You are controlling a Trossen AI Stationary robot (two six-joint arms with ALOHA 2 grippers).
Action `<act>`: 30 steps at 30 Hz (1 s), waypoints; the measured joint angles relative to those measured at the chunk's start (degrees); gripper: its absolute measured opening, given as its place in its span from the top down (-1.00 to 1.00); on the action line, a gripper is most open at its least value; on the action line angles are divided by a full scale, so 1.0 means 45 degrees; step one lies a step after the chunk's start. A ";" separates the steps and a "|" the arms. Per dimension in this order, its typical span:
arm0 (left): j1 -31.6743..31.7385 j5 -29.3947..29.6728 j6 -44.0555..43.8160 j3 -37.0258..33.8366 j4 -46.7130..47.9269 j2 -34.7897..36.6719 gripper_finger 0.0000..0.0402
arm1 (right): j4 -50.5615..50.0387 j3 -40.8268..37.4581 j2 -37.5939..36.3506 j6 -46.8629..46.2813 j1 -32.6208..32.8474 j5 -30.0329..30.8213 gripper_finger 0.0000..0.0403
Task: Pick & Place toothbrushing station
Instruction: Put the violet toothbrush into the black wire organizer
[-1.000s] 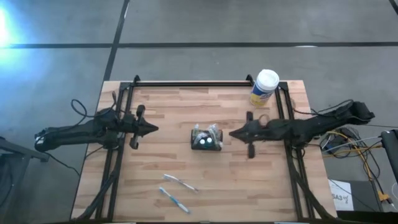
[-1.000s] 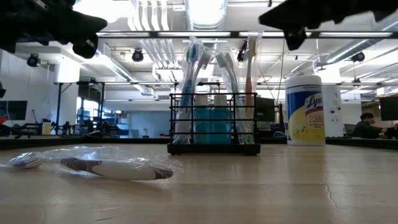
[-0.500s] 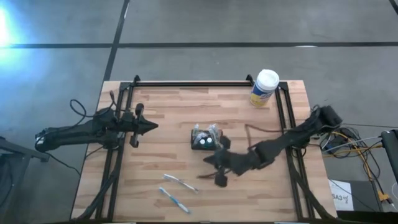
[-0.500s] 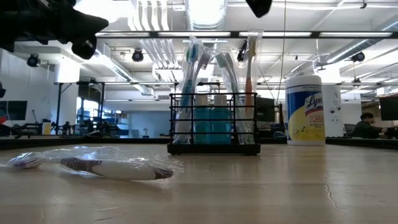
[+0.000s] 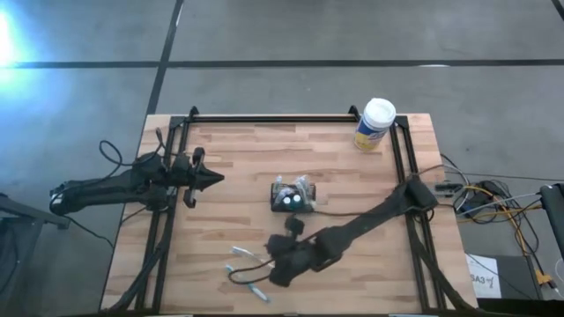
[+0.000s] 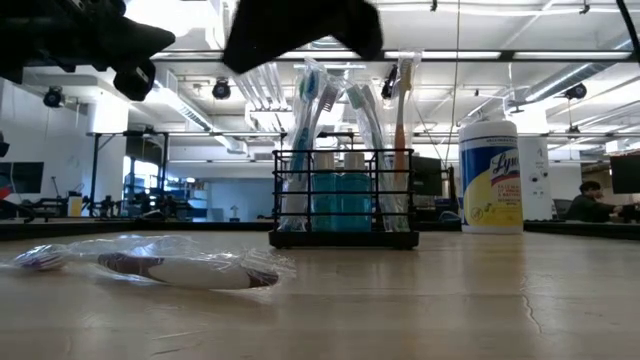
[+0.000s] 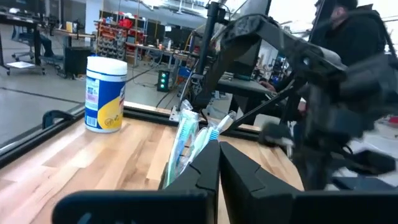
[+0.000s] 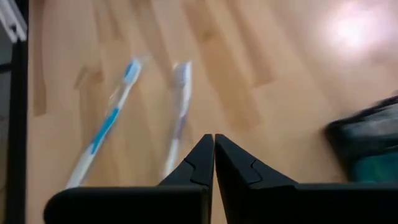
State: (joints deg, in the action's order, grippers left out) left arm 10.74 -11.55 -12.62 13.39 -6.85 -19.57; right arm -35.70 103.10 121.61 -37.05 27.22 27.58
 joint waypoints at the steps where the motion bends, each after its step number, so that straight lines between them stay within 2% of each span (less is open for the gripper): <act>1: 0.0000 0.0000 0.0000 0.0000 0.0004 0.0000 0.93 | -0.0241 0.0469 0.0400 -0.0185 -0.0009 -0.0225 0.91; 9: -0.0005 0.0005 -0.0005 -0.0044 0.0029 0.0000 0.93 | -0.2690 0.4330 0.3245 -0.0986 -0.0024 -0.1319 0.56; 15: -0.0015 -0.0018 -0.0283 -0.0126 0.0092 -0.0015 0.93 | -0.4006 0.6241 0.4642 -0.1007 -0.0146 -0.1586 0.30; 23: -0.0011 -0.0077 -0.0480 -0.0131 0.0225 -0.0015 0.93 | -0.4708 0.6916 0.5688 -0.0964 -0.0304 -0.1926 0.10; 30: -0.0010 -0.0078 -0.0515 -0.0131 0.0223 -0.0015 0.93 | -0.4696 0.6889 0.6027 -0.0636 -0.0519 -0.2190 0.09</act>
State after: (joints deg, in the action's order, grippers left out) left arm 10.70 -11.90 -14.94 12.80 -5.85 -19.64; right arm -56.84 134.10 148.73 -39.91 24.89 17.72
